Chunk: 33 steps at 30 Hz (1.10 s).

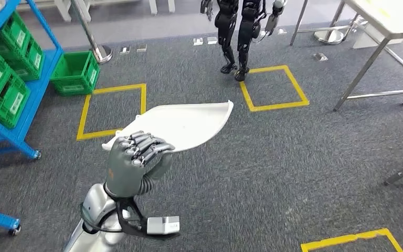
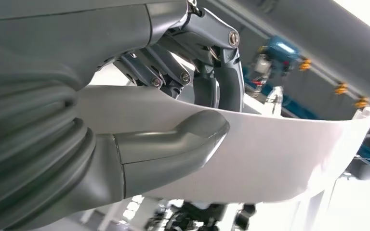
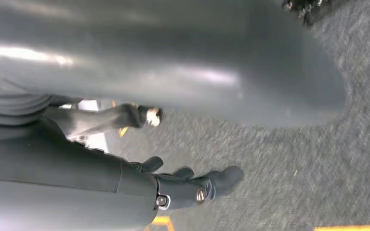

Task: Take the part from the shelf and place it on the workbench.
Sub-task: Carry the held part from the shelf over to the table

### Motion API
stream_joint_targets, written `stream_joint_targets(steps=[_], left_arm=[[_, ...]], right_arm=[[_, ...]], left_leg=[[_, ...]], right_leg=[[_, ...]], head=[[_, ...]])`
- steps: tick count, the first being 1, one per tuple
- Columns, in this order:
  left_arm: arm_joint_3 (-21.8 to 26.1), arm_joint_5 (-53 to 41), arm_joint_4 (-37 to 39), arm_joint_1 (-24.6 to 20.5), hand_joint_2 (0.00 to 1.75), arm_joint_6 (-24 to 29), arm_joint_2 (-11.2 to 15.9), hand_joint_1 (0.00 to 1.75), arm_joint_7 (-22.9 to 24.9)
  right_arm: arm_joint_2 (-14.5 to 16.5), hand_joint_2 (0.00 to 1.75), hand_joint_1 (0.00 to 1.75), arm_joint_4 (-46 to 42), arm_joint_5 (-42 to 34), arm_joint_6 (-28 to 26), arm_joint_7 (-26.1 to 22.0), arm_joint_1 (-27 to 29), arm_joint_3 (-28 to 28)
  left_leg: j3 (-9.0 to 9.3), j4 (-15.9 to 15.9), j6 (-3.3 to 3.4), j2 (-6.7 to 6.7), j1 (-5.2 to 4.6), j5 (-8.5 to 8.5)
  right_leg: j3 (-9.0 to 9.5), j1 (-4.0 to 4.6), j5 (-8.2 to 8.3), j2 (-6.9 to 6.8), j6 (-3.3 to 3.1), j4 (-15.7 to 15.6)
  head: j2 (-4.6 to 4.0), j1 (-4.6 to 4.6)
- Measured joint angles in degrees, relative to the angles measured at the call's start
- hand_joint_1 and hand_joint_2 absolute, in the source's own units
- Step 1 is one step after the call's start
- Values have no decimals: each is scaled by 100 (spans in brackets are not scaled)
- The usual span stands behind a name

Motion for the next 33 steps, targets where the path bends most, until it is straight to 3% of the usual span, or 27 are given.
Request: stream_joint_targets(steps=[2,3,4,6,8,9,10,11,13,15,17,19,22,24,25,27,29,30,32,33], left_arm=[[-4,-6,1,-17,175,3,-11,175,0],[-6,-8,3,-28,175,2,-20,175,1],[-7,-8,7,-43,175,-1,-27,175,-1],[-10,-9,30,-61,175,-24,-36,175,-8],[-14,-9,88,-65,175,-70,-44,175,-24],[-17,-2,124,-66,175,-95,-53,175,-34],[-26,18,162,-72,175,-113,-67,175,-54],[-36,54,197,-84,175,-126,-85,175,-80],[-57,163,264,-126,175,-126,-114,175,-160],[-68,291,334,-159,175,-98,-126,175,-240],[-70,423,398,-168,175,-62,-153,175,-308],[-76,552,444,-171,175,-44,-202,175,-384],[-85,758,497,-138,175,8,-236,175,-565],[-86,881,533,-85,175,58,-235,175,-664],[-86,927,548,-64,175,73,-233,175,-693],[-85,975,565,-38,175,88,-226,175,-722],[-81,994,565,0,175,100,-202,175,-734],[-80,998,563,25,175,102,-185,175,-743],[-79,1003,562,77,175,88,-154,175,-759],[-79,1003,563,100,175,55,-143,175,-763]], right_arm=[[-1,0,0,0,1,-3,-12,5,-3],[-2,0,0,0,-2,-8,-15,8,-6],[-3,0,0,0,-7,-16,-16,7,-9],[-6,0,0,0,-19,-35,-17,1,-17],[-15,0,0,0,-26,-49,-18,1,-23],[-23,0,0,0,-26,-53,-18,6,-25],[-33,0,0,0,-24,-58,-18,11,-27],[-42,0,0,0,-19,-65,-18,15,-28],[-55,0,0,0,-6,-91,-18,15,-30],[-63,0,0,0,22,-127,-17,23,-31],[-70,0,0,0,60,-157,-17,55,-31],[-75,0,0,0,89,-175,-9,79,-32],[-94,0,0,0,147,-184,12,76,-33],[-116,0,0,0,199,-179,6,89,-33],[-126,0,0,0,220,-171,4,98,-33],[-144,0,0,0,273,-146,8,106,-31],[-138,0,0,1,331,-103,7,98,-22],[-132,0,0,1,350,-82,7,98,-17],[-120,0,0,2,368,-50,-2,108,-13],[-113,0,0,2,372,-44,-6,115,-13]], left_leg=[[50,-10,-63,86,6,-28],[54,29,-97,28,18,-81],[9,160,-126,-96,35,-195],[-241,753,-166,-421,60,-572],[-545,1410,-164,-546,63,-846],[-597,1512,-150,-563,62,-825],[-543,1392,-126,-581,62,-689],[-388,1065,-96,-633,61,-471],[-43,303,-42,-888,56,-131],[89,-32,-3,-1037,25,-48],[104,-87,58,-940,2,2],[132,-178,144,-809,12,95],[97,-216,210,-563,3,161],[56,-186,211,-390,-3,157],[38,-165,205,-309,2,149],[10,-97,163,-167,20,111],[-22,-22,91,-55,7,38],[-21,-8,56,-9,-6,7],[16,-28,-2,75,-13,-23],[32,-13,-37,37,-3,-52]], right_leg=[[-9,1,22,123,-89,-34],[-10,-8,39,182,-128,-54],[-12,-21,62,245,-165,-76],[-32,-26,98,374,-219,-101],[-68,-8,122,528,-237,-101],[-82,0,134,613,-235,-99],[-90,6,147,700,-227,-97],[-93,7,161,786,-213,-97],[-105,-4,196,937,-167,-96],[-129,-30,248,1053,-91,-120],[-146,-52,309,1158,3,-170],[-228,-37,231,1019,40,-58],[-647,16,-309,617,44,870],[-812,13,-471,544,68,1333],[-743,5,-411,512,80,1270],[-329,-5,-160,336,99,588],[4,4,-18,139,51,17],[53,15,-22,106,8,-74],[54,28,-18,211,-83,-65],[51,23,-9,263,-115,-77]], head=[[0,-13],[0,-19],[-1,-27],[0,-44],[0,-44],[0,-44],[0,-44],[0,-43],[0,-43],[0,-47],[0,-49],[0,-42],[0,-26],[0,-25],[0,-24],[0,-24],[-1,-27],[-1,-31],[0,-38],[0,-38]])
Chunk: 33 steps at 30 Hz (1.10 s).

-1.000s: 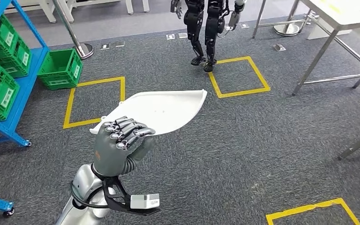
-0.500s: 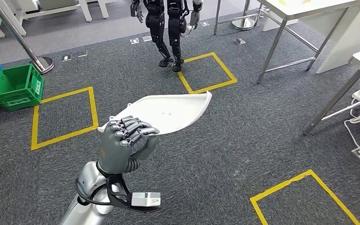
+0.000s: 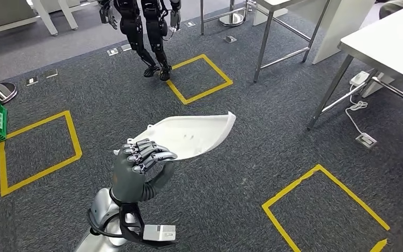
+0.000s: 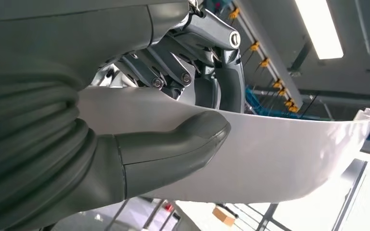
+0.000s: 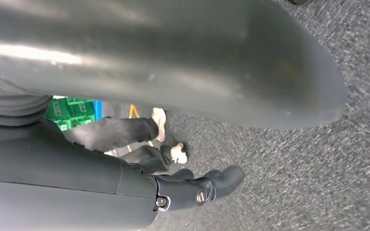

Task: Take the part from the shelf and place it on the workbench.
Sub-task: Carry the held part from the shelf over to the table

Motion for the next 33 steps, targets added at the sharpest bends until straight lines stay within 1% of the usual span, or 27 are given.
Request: stream_joint_targets(steps=[2,3,4,5,6,7,8,9,10,12,13,14,15,17,19,20,21,22,23,24,25,26,27,28,30,31,33], left_arm=[[-1,19,2,52,175,-130,27,175,-15],[-2,52,8,81,175,-203,51,175,-32],[-6,99,19,107,175,-260,78,175,-50],[-14,162,37,127,175,-301,109,175,-66],[-27,225,57,138,175,-326,134,175,-72],[-43,281,73,140,175,-341,151,175,-75],[-58,342,84,137,175,-360,163,175,-77],[-73,415,86,130,175,-384,171,175,-78],[-87,504,83,124,175,-411,182,175,-79],[-112,698,62,110,175,-463,212,175,-79],[-125,761,50,105,175,-475,227,175,-79],[-137,795,38,98,175,-479,235,175,-79],[-152,808,28,88,175,-481,237,175,-79],[-185,818,10,68,175,-490,236,175,-81],[-205,827,5,62,175,-479,249,175,-81],[-213,831,6,60,175,-453,261,175,-81],[-227,835,9,55,175,-414,274,175,-79],[-241,836,10,45,175,-363,285,175,-80],[-254,828,14,27,175,-298,292,175,-80],[-262,812,19,1,175,-232,296,175,-80],[-263,790,23,-33,175,-167,299,175,-80],[-263,769,29,-73,175,-103,305,175,-79],[-263,755,36,-115,175,-42,313,175,-80],[-261,751,43,-157,175,22,320,175,-81],[-255,754,54,-224,175,141,326,175,-81],[-248,744,52,-245,175,176,320,175,-80],[-215,679,35,-248,175,195,307,175,-78]], right_arm=[[26,0,0,0,-2,-4,-5,-2,1],[39,0,0,0,-22,-19,-5,-7,2],[55,0,0,0,-64,-44,-7,-12,1],[71,0,0,0,-120,-75,-9,-14,-3],[83,0,0,0,-174,-103,-9,-12,-8],[94,0,0,0,-220,-122,-8,-9,-13],[101,0,0,0,-247,-131,-5,-7,-17],[108,0,0,0,-264,-132,-5,-9,-19],[116,0,0,0,-281,-134,-7,-15,-20],[129,0,0,0,-307,-141,-10,-27,-23],[133,0,0,0,-315,-144,-11,-25,-24],[136,0,0,0,-317,-145,-11,-16,-25],[139,0,0,0,-319,-146,-12,-5,-27],[142,0,0,0,-321,-148,1,-5,-32],[143,0,0,0,-346,-151,11,-28,-40],[142,0,0,0,-370,-154,8,-36,-49],[138,0,0,0,-406,-161,1,-39,-63],[131,0,0,-1,-446,-173,-2,-39,-86],[119,0,0,-1,-484,-185,3,-39,-114],[104,0,0,-2,-519,-193,8,-42,-143],[92,0,0,-3,-543,-197,14,-54,-170],[81,0,0,-3,-558,-192,14,-72,-191],[69,0,0,-4,-566,-182,13,-90,-204],[58,0,0,-4,-566,-170,10,-107,-215],[26,0,0,-5,-546,-154,-3,-117,-238],[13,0,0,-5,-531,-154,-8,-119,-248],[-17,0,0,-7,-505,-173,-7,-135,-261]], left_leg=[[-91,271,-64,-256,28,-222],[-214,565,-88,-424,40,-408],[-380,930,-96,-524,43,-601],[-540,1265,-94,-570,44,-733],[-642,1465,-82,-593,43,-765],[-653,1466,-60,-613,42,-682],[-562,1254,-30,-647,42,-502],[-397,889,1,-731,42,-277],[-228,506,25,-876,41,-103],[-32,32,49,-1066,21,68],[-15,-25,60,-1079,2,70],[-5,-45,83,-1010,-14,95],[9,-76,119,-938,-13,129],[30,-156,203,-787,2,206],[5,-178,247,-620,0,238],[-15,-166,253,-528,-4,237],[-34,-150,255,-440,-5,234],[-50,-132,253,-353,-2,227],[-63,-109,245,-270,4,216],[-72,-79,228,-194,9,198],[-82,-41,200,-128,-2,171],[-91,0,170,-68,-16,136],[-93,28,140,-15,-34,106],[-81,38,111,38,-52,87],[-47,32,53,111,-41,66],[-48,68,13,20,-24,23],[-191,424,-54,-323,13,-234]], right_leg=[[-8,-22,34,111,-64,-26],[-17,-25,48,168,-86,-32],[-28,-21,59,234,-103,-35],[-38,-14,66,308,-114,-36],[-46,-7,73,388,-118,-35],[-49,-1,79,471,-118,-34],[-48,2,87,557,-113,-34],[-47,-2,97,640,-102,-34],[-50,-5,110,719,-82,-32],[-74,-26,147,864,-21,-41],[-87,-39,170,928,19,-56],[-100,-47,196,991,63,-79],[-116,-54,206,984,89,-78],[-239,-24,53,729,115,135],[-524,9,-321,390,128,765],[-677,13,-486,322,145,1126],[-769,10,-566,291,162,1368],[-765,4,-548,266,177,1419],[-637,-3,-434,222,191,1233],[-420,-9,-275,123,204,881],[-207,2,-171,-35,197,522],[-43,5,-95,-168,167,236],[37,13,-76,-252,125,87],[46,26,-93,-265,71,52],[37,25,-61,-124,-12,31],[35,19,-45,-61,-46,16],[27,-4,-5,69,-109,-14]], head=[[0,-4],[1,-7],[1,-8],[1,-7],[1,-8],[1,-8],[1,-7],[0,-7],[0,-5],[0,-9],[0,-11],[1,-13],[1,-11],[1,7],[1,25],[1,27],[1,27],[1,28],[0,28],[0,28],[0,31],[0,28],[0,24],[1,21],[1,16],[0,15],[0,8]])
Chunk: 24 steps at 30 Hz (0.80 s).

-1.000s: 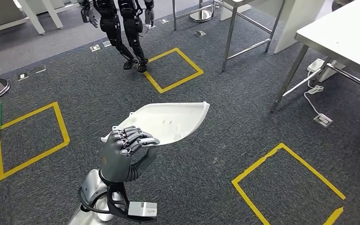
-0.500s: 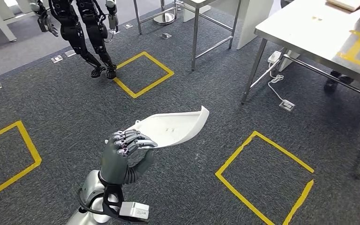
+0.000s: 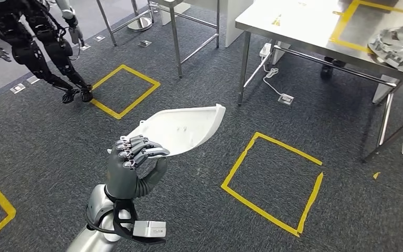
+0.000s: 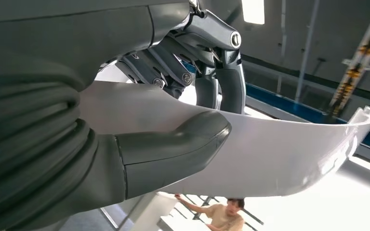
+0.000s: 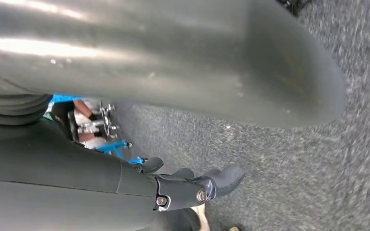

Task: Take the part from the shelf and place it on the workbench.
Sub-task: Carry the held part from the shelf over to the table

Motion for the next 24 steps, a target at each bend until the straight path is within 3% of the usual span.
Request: stream_joint_targets(steps=[1,2,3,4,5,6,8,10,12,13,15,17,19,20,21,22,24], left_arm=[[26,-52,-13,22,175,-17,-8,175,-1],[54,-105,-26,56,175,-38,-16,175,1],[84,-158,-37,99,175,-63,-31,175,4],[113,-205,-48,142,175,-84,-52,175,7],[139,-243,-58,174,175,-96,-79,175,10],[167,-270,-72,195,175,-106,-110,175,10],[211,-297,-96,207,175,-118,-161,175,10],[256,-311,-112,220,175,-123,-193,175,7],[288,-323,-121,236,175,-130,-233,175,2],[294,-327,-125,239,175,-137,-262,175,1],[299,-334,-131,238,175,-162,-322,175,-1],[309,-339,-128,246,175,-205,-346,175,0],[316,-350,-120,263,175,-241,-348,175,0],[317,-356,-118,267,175,-251,-348,175,-1],[317,-361,-117,269,175,-254,-350,175,-1],[317,-362,-118,268,175,-255,-352,175,-1],[328,-373,-122,266,175,-263,-360,175,0]], right_arm=[[-15,0,0,0,9,-14,-1,-13,-3],[-30,0,0,0,23,-28,-2,-24,-5],[-44,0,0,0,39,-40,-4,-28,-6],[-56,0,0,0,59,-48,-6,-23,-7],[-68,0,0,0,79,-55,-5,-13,-7],[-77,0,0,0,93,-63,-4,-5,-7],[-84,0,0,0,105,-77,-4,-3,-7],[-85,0,0,0,104,-92,-4,-8,-7],[-86,0,0,1,103,-106,-3,9,-10],[-86,0,0,1,103,-111,-4,23,-13],[-87,0,0,2,103,-117,13,28,-17],[-88,0,0,1,105,-115,28,10,-20],[-89,0,0,0,113,-103,24,9,-20],[-89,0,0,0,116,-97,22,15,-20],[-91,0,0,0,120,-92,26,21,-20],[-95,0,0,0,121,-90,28,21,-20],[-99,0,0,0,123,-84,28,8,-20]], left_leg=[[-139,333,-15,-163,9,-190],[-303,699,-19,-237,14,-361],[-439,993,-15,-265,15,-459],[-498,1108,-2,-276,15,-445],[-457,1007,21,-296,15,-319],[-319,703,48,-355,16,-111],[18,-53,101,-656,20,222],[160,-405,124,-865,8,305],[173,-447,168,-777,-11,340],[188,-480,207,-697,-10,373],[201,-553,283,-530,13,445],[167,-563,315,-346,3,471],[121,-539,318,-151,-3,471],[102,-523,316,-62,-2,469],[89,-505,307,25,2,462],[83,-481,290,104,3,448],[67,-430,236,233,-26,399]], right_leg=[[-11,-1,12,75,-17,-5],[-23,2,22,156,-29,-6],[-36,6,31,245,-33,-5],[-45,9,40,335,-31,-4],[-50,11,51,426,-22,-4],[-52,10,64,516,-8,-3],[-65,-1,95,678,39,-3],[-98,-30,143,823,115,-21],[-129,-54,205,961,209,-68],[-148,-54,203,934,237,-60],[-290,-23,2,640,269,214],[-590,7,-402,300,292,901],[-779,10,-609,204,318,1418],[-726,8,-565,177,327,1392],[-554,7,-438,127,333,1142],[-306,9,-297,3,338,751],[68,30,-127,-239,279,122]], head=[[0,-3],[0,-3],[0,-3],[0,-3],[0,-3],[0,-2],[0,0],[0,-1],[0,-1],[-1,1],[-1,22],[-1,43],[-1,45],[-1,45],[0,45],[0,45],[0,43]])
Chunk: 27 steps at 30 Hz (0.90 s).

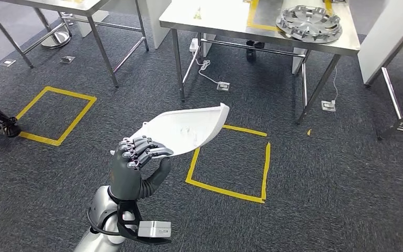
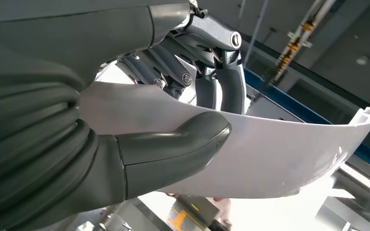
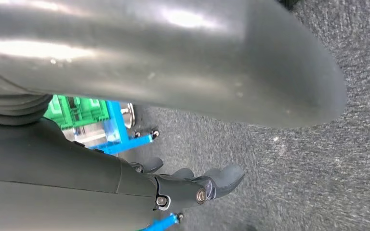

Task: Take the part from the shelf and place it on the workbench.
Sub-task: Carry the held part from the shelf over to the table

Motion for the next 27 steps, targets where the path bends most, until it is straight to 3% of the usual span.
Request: stream_joint_targets(steps=[1,4,6,8,10,11,12,14,16,18,20,22,24,25,26,27], left_arm=[[10,-9,-2,-3,175,-15,-7,175,1],[33,-23,-1,-24,175,-123,-54,175,22],[46,26,0,-42,175,-320,-80,175,37],[69,93,11,-42,175,-539,-74,175,44],[85,109,32,-21,175,-630,-61,175,49],[89,95,39,-13,175,-633,-57,175,46],[96,71,40,-9,175,-623,-56,175,41],[120,13,26,-7,175,-597,-56,175,27],[149,-27,3,-5,175,-581,-57,175,21],[175,-47,-9,1,175,-575,-58,175,20],[198,-57,-13,5,175,-575,-71,175,21],[220,-64,-14,8,175,-574,-85,175,20],[239,-67,0,23,175,-564,-84,175,15],[249,-67,13,32,175,-558,-82,175,12],[256,-67,27,38,175,-551,-81,175,8],[263,-67,38,41,175,-545,-81,175,5]], right_arm=[[-1,0,0,0,-1,2,-1,-5,0],[-1,0,0,0,-15,3,-15,2,-4],[0,0,0,0,-22,2,-21,-2,-8],[0,0,0,0,-21,3,-19,-14,-10],[0,0,0,0,-16,5,-19,-10,-14],[1,0,0,0,-11,6,-18,-3,-15],[2,0,0,0,-7,7,-16,3,-17],[14,0,0,0,5,12,-15,10,-17],[25,0,0,0,6,35,-15,16,-17],[28,0,0,0,-20,66,-15,24,-20],[34,0,0,0,-49,84,-12,27,-25],[41,0,0,0,-53,93,-4,15,-28],[44,0,0,0,-45,97,-9,7,-28],[44,0,0,0,-40,101,-11,10,-28],[44,0,0,0,-35,103,-11,14,-28],[44,0,0,0,-30,106,-8,17,-28]], left_leg=[[6,12,-28,50,-16,-20],[65,11,-117,144,-18,-58],[-15,245,-190,-95,8,-243],[-304,916,-241,-408,35,-617],[-580,1520,-252,-496,47,-820],[-601,1550,-244,-508,49,-755],[-521,1362,-226,-521,50,-588],[-196,604,-169,-604,49,-179],[5,74,-120,-703,38,-1],[14,-17,-72,-731,22,13],[23,-72,6,-701,34,80],[21,-125,73,-649,49,129],[-2,-122,101,-591,39,127],[-8,-116,103,-563,36,122],[-11,-108,100,-539,36,118],[-9,-98,90,-522,38,111]], right_leg=[[68,11,11,-61,-47,-129],[57,20,34,97,-187,-169],[56,-8,75,211,-256,-199],[38,-22,101,344,-293,-207],[20,-20,115,502,-301,-206],[17,-20,122,577,-298,-205],[17,-20,128,643,-291,-205],[18,-16,142,752,-265,-201],[-8,-13,165,825,-210,-199],[-39,-18,203,859,-133,-222],[-73,-20,170,760,-75,-183],[-262,-10,-99,557,-42,229],[-600,-2,-450,455,-15,975],[-721,-2,-528,448,-5,1251],[-747,-3,-505,441,2,1328],[-655,-5,-386,429,5,1174]], head=[[0,-4],[0,-13],[0,-21],[0,-30],[0,-31],[0,-30],[-1,-30],[-1,-30],[0,-28],[-1,-27],[0,-23],[0,-16],[0,-14],[0,-15],[0,-14],[0,-14]])
